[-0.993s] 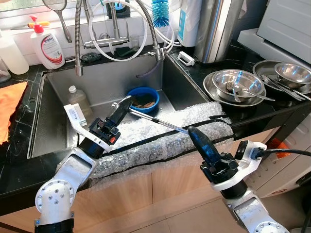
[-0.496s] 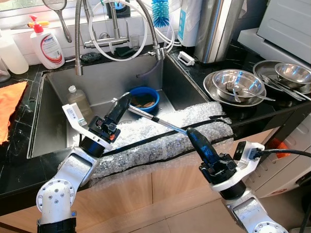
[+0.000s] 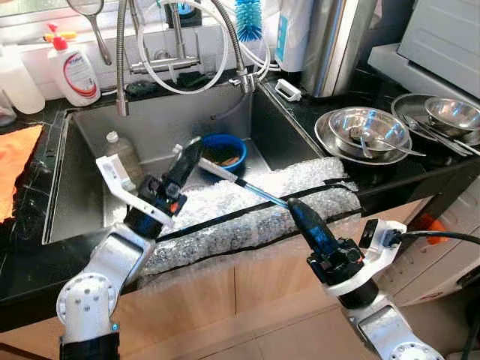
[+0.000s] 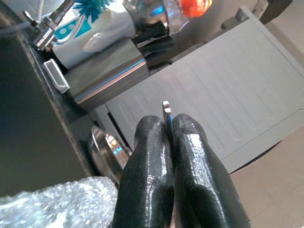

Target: Kitchen organization

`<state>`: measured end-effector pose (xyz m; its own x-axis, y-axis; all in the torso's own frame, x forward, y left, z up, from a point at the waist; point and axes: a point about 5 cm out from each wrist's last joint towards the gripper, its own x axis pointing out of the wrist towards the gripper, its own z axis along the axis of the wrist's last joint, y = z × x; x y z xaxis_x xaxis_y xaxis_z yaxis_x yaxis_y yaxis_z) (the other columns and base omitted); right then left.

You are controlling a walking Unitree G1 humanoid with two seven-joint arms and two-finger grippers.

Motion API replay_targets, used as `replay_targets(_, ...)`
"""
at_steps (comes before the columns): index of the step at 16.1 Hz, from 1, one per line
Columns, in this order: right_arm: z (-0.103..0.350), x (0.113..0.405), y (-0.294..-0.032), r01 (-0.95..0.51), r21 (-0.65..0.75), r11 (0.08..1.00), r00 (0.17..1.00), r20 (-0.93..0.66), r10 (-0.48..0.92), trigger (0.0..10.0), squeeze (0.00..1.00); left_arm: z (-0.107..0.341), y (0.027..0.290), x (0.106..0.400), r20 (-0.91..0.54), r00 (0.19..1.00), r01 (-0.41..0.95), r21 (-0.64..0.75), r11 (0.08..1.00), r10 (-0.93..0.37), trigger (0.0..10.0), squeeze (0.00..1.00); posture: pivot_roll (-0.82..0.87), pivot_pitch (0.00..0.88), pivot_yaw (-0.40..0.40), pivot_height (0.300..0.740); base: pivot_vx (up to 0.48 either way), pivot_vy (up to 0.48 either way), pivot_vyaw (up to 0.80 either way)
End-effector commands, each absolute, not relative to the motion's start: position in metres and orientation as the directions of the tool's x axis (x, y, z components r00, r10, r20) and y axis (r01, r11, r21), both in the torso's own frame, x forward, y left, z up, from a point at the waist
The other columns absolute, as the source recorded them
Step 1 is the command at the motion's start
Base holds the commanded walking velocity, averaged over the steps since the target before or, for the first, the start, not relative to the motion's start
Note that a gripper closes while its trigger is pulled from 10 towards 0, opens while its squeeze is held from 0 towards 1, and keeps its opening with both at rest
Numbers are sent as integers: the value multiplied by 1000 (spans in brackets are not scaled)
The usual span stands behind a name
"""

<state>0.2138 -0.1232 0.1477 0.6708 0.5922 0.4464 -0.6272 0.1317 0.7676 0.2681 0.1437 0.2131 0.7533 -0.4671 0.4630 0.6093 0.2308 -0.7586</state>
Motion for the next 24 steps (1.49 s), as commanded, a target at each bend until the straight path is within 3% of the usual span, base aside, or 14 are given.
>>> replay_targets(1,152,214,-125,-648,749,138,663,466,585,10000,0,214,162,274,448,816,559,-771,306,-364,0,0,-85,32,22,740,0,0,0)
replay_targets(3,151,214,-125,-646,750,141,665,462,587,10000,0,218,165,276,461,823,555,-775,301,-331,0,0,-85,30,20,740,0,0,0)
replay_targets(9,150,215,-124,-642,753,142,665,456,591,10000,0,231,195,289,475,879,471,-846,249,-45,0,0,-88,28,19,740,0,0,0)
replay_targets(10,150,215,-124,-644,751,148,666,455,591,10000,0,232,199,291,463,887,447,-851,277,-10,0,0,-92,28,19,740,0,0,0)
replay_targets(13,153,220,-126,-646,722,249,694,418,586,10000,0,242,217,300,403,902,270,-808,523,157,0,0,-92,24,20,740,0,0,0)
replay_targets(14,156,228,-129,-629,687,365,737,376,562,10000,0,249,222,301,410,889,169,-705,689,201,8353,0,-92,24,20,740,0,0,0)
replay_targets(15,157,232,-131,-616,666,421,758,354,548,10000,0,252,224,301,419,880,123,-655,746,224,10000,0,-94,21,22,740,0,0,0)
replay_targets(16,167,243,-131,-606,535,589,790,314,527,10000,0,260,217,301,472,861,51,-451,891,189,10000,0,-100,16,27,740,0,0,0)
replay_targets(18,178,254,-132,-555,387,736,831,299,469,10000,0,252,204,304,463,878,41,-331,943,124,10000,0,-104,6,31,740,0,0,0)
replay_targets(22,178,259,-129,-453,185,872,874,286,393,10000,0,225,177,306,420,907,11,17,1000,-17,10000,0,-102,0,38,740,0,0,0)
replay_targets(24,173,255,-125,-438,125,890,878,272,393,10000,0,214,173,309,371,928,30,23,999,-37,10000,0,-106,0,42,740,0,0,0)
